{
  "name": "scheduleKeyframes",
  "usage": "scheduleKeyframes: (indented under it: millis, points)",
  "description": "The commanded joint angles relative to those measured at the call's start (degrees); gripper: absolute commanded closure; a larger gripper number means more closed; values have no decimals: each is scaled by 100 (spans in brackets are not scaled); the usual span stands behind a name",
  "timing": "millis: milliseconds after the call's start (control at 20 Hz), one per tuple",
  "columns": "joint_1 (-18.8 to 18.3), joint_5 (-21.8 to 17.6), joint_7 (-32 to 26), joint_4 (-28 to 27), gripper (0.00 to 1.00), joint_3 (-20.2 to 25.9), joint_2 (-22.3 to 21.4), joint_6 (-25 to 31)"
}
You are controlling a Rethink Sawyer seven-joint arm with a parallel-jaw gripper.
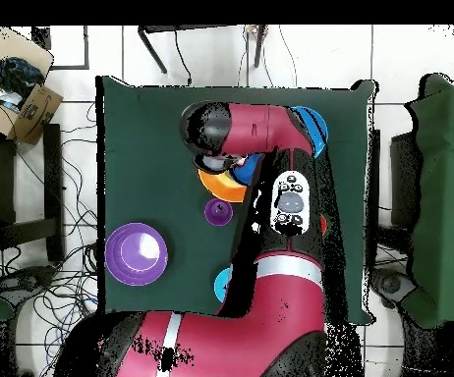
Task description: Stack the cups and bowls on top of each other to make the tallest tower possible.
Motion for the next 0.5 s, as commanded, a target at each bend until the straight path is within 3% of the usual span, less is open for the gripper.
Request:
scheduleKeyframes:
  millis: [50, 500]
  points:
    - [-57, -345, -1096, 397, 100, 706, 114, -89]
    - [-6, -391, -989, 374, 100, 674, 160, -91]
